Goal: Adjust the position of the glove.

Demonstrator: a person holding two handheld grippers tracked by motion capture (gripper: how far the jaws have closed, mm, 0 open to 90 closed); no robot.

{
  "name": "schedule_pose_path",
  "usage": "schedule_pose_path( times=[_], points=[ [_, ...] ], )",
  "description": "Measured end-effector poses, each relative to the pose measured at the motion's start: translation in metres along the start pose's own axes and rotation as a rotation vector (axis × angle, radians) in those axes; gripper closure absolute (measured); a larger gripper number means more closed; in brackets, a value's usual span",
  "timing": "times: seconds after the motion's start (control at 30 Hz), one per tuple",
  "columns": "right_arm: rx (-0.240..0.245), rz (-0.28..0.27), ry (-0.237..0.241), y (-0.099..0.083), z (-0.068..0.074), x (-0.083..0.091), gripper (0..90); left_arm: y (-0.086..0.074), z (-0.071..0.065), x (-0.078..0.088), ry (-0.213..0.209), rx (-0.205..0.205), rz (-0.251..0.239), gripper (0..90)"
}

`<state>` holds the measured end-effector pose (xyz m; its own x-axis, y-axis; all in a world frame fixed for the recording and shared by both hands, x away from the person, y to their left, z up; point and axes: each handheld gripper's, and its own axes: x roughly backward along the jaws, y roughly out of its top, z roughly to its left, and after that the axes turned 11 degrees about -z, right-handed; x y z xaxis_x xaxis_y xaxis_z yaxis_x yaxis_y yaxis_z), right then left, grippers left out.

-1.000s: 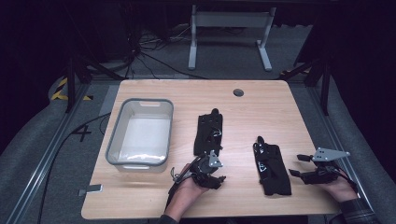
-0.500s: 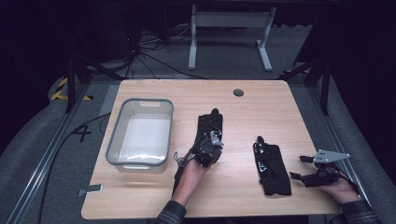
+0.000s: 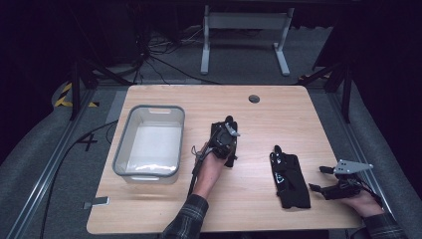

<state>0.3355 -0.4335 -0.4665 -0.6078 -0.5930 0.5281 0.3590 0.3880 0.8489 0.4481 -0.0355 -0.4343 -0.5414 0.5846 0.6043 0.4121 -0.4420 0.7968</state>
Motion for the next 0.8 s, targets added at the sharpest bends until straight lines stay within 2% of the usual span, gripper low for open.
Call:
schedule_pose_path(
  times=[0.17, 0.3, 0.53, 0.7, 0.8],
  points=[
    [0.000, 0.000, 0.000, 0.000, 0.000, 0.000, 15.5, -0.003, 0.009, -0.017, 0.011, 0.008, 0.030, 89.8],
    [0.001, 0.000, 0.000, 0.000, 0.000, 0.000, 15.5, -0.006, 0.011, -0.020, 0.007, 0.015, 0.040, 89.8],
    [0.000, 0.000, 0.000, 0.000, 0.000, 0.000, 15.5, -0.007, 0.001, -0.018, -0.012, 0.007, 0.049, 89.8],
    [0.000, 0.000, 0.001, 0.000, 0.000, 0.000, 15.5, -0.010, -0.009, -0.015, -0.035, 0.032, 0.043, 89.8],
    [0.001, 0.000, 0.001, 0.000, 0.000, 0.000, 15.5, -0.012, -0.015, -0.013, -0.051, 0.031, 0.047, 89.8]
  ],
)
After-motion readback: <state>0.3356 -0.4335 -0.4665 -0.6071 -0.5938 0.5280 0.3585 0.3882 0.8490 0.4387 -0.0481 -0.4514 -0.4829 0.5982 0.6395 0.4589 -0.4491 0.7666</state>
